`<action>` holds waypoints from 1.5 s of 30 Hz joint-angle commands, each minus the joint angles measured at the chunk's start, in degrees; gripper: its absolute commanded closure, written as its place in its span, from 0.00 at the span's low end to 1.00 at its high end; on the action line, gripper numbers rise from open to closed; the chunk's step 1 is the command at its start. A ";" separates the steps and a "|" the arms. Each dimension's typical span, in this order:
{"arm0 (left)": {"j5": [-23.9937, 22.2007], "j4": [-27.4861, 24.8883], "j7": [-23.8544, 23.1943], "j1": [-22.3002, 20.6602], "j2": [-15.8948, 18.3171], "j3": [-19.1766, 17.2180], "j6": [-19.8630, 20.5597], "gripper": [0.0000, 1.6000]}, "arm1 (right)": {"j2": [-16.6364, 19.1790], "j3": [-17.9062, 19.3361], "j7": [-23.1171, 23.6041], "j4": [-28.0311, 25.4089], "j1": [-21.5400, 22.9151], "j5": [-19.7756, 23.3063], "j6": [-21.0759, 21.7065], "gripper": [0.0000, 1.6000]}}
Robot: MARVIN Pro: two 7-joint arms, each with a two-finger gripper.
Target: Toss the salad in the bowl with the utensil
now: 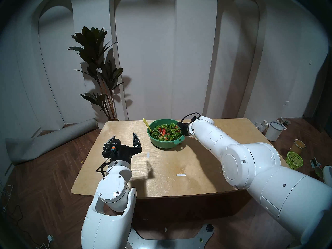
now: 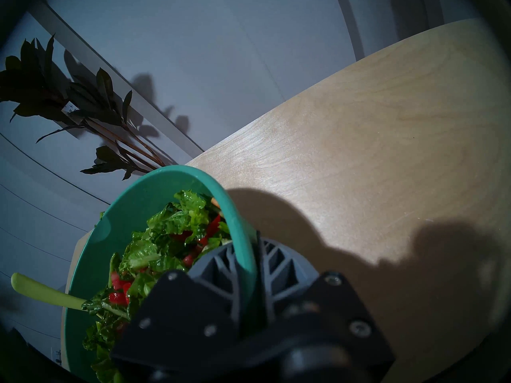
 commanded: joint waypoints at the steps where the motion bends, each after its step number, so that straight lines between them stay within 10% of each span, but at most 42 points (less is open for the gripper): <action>1: -0.10 -1.49 -0.06 -0.32 0.02 -0.10 -0.21 0.00 | 0.16 0.14 1.07 -0.53 2.98 0.16 -1.44 0.82; 13: -0.58 -1.33 -0.06 -0.78 0.19 -0.16 0.47 0.00 | 0.19 -0.01 1.48 0.45 3.47 0.20 -1.98 0.82; 45: 1.44 14.14 -11.92 -20.09 1.11 3.39 6.34 0.00 | 0.19 -0.09 1.55 1.30 3.85 0.19 -2.06 0.82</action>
